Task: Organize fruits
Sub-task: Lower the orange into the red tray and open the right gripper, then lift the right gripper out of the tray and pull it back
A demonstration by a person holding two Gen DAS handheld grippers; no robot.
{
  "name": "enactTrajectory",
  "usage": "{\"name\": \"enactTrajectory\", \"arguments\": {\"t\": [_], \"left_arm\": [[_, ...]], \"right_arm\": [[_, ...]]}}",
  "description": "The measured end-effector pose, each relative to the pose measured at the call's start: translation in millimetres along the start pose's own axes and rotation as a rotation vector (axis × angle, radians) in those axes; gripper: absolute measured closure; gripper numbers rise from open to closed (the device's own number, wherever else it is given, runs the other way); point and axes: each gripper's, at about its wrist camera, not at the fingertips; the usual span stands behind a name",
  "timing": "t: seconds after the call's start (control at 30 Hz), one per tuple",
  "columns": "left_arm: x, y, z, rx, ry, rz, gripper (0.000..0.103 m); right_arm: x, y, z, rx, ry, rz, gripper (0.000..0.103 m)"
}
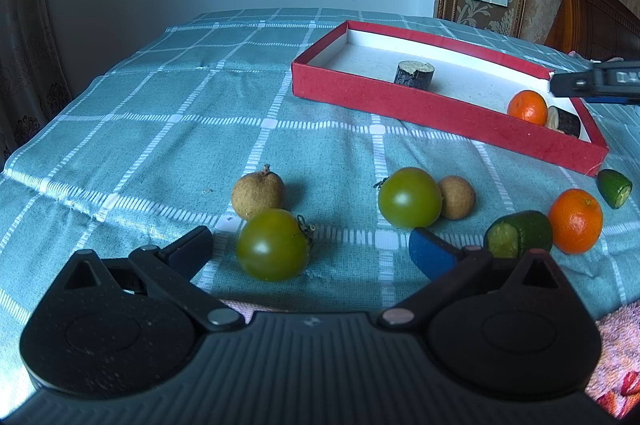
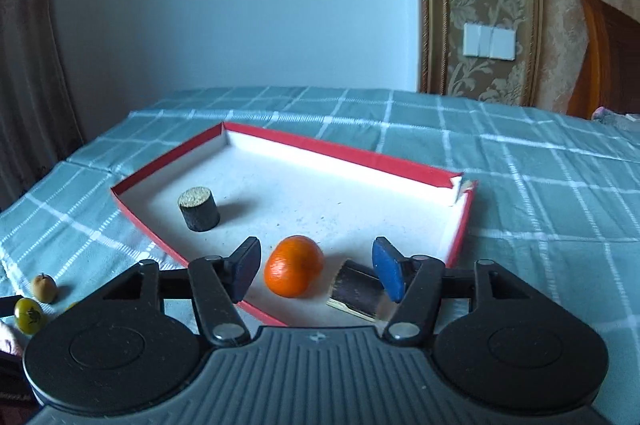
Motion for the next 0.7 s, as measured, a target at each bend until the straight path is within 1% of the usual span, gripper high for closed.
{"name": "enactTrajectory", "arguments": {"t": [0.07,0.17,0.3,0.4,0.53,0.6,0.63,0.7], "left_arm": [[0.0,0.0,0.0,0.0,0.0,0.0,0.0],[0.0,-0.1,-0.1,0.0,0.0,0.0,0.0],[0.0,-0.2,-0.2,0.0,0.0,0.0,0.0],[0.1,-0.2,-0.2,0.0,0.0,0.0,0.0],[0.1,-0.2,-0.2,0.0,0.0,0.0,0.0],[0.1,-0.1,-0.1,0.0,0.0,0.0,0.0],[0.0,-0.3,-0.2,0.0,0.0,0.0,0.0],[0.0,-0.2,-0.2,0.0,0.0,0.001,0.0]], "right_arm": [[-21.9,-2.3,6.1,0.022,-0.011,0.023,0.041],[-54.6,-15.8,10.6,0.048,-0.025,0.043,0.031],[-83.9,-45.5,4.1,0.053,-0.033,0.042,0.029],[-89.8,-61.6,-0.3,0.055,-0.083,0.029,0.029],[-81.1,-73.4,0.7,0.054,-0.138,-0.022,0.028],[-74.9,-74.8,1.9,0.059,-0.16,-0.06,0.024],[-73.9,-75.0,2.2,0.057,-0.175,-0.064,0.023],[-72.4,-75.8,2.7,0.057,-0.191,-0.074,0.013]]}}
Point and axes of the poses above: each gripper's, at about its wrist camera, not at the fingertips, and x roughly the way its jaws point, z to its right, y to its top, and after that the axes turned 14 degrees about z, right-handed
